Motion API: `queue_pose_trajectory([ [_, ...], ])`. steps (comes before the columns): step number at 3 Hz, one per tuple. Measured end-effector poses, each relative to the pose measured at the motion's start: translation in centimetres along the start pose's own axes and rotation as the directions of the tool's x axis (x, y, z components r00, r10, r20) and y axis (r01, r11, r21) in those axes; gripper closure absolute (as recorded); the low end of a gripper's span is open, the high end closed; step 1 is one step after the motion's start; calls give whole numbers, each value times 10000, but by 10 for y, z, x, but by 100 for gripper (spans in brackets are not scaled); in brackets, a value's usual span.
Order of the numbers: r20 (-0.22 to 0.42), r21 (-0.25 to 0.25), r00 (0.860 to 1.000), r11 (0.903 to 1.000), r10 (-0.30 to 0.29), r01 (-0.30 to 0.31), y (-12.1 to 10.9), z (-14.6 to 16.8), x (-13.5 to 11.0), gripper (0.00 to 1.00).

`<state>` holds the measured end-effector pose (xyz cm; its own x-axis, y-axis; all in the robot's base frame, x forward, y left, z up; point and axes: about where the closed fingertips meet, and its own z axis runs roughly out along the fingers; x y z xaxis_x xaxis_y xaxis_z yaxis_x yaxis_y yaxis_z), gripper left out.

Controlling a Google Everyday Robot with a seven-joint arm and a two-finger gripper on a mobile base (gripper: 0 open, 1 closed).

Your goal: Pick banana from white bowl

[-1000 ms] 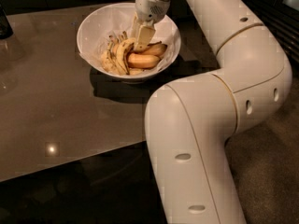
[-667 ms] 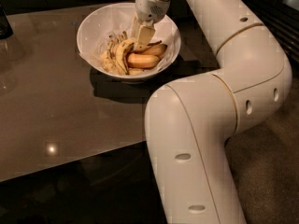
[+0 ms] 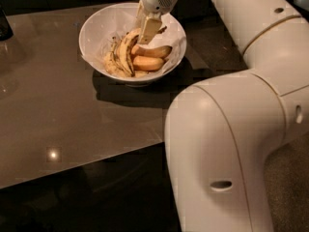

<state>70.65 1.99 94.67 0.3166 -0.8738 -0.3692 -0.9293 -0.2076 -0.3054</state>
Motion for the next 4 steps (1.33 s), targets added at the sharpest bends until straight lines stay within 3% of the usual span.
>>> queue_pose_trajectory([
  [2,582,313,9940,9953,-930,913,21,-25,-16,100],
  [4,500,303,9935,9944,-1022,1008,19,-22,-21,100],
])
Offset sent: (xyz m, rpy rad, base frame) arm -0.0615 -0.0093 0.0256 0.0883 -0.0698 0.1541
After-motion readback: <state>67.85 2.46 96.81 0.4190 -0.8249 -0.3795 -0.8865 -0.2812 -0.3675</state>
